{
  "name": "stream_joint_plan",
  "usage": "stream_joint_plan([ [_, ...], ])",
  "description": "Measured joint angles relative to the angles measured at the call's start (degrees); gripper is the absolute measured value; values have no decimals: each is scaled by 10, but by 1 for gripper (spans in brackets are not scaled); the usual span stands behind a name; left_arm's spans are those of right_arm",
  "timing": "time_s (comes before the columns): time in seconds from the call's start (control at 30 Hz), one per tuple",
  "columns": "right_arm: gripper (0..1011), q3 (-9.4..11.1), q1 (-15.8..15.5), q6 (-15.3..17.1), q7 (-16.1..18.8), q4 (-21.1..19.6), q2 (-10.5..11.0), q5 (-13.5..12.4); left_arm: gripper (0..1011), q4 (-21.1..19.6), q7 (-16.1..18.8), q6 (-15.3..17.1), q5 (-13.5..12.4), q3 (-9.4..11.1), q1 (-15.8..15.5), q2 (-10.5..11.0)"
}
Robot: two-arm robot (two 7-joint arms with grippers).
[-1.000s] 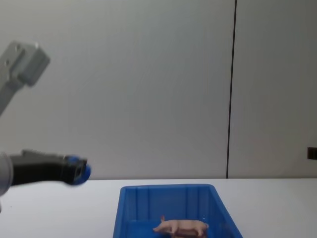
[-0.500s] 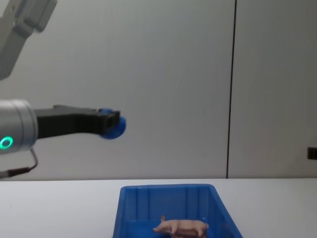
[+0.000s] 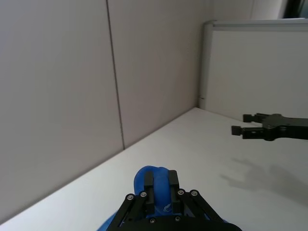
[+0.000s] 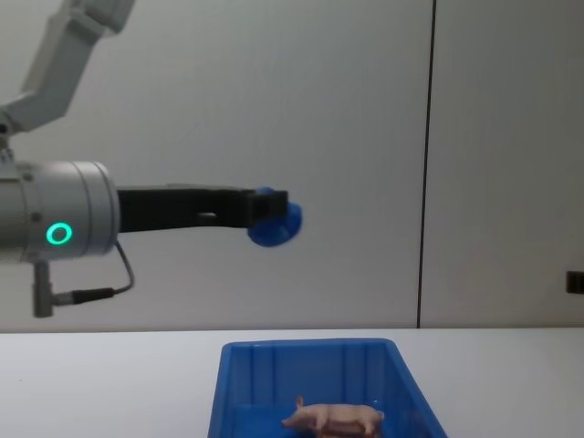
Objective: Pick up the two dolls from the table and place them into the box.
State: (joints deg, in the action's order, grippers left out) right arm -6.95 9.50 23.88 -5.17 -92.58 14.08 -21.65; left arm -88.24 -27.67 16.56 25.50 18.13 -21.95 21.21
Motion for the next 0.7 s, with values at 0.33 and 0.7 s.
stream_joint_plan([
  [0.33,1001,0,0,0,0,0,0,0,178,51,-56,51,3,12,-36,-21],
  [0.7,1001,0,0,0,0,0,0,0,178,88,-76,72,-10,21,-59,-34],
])
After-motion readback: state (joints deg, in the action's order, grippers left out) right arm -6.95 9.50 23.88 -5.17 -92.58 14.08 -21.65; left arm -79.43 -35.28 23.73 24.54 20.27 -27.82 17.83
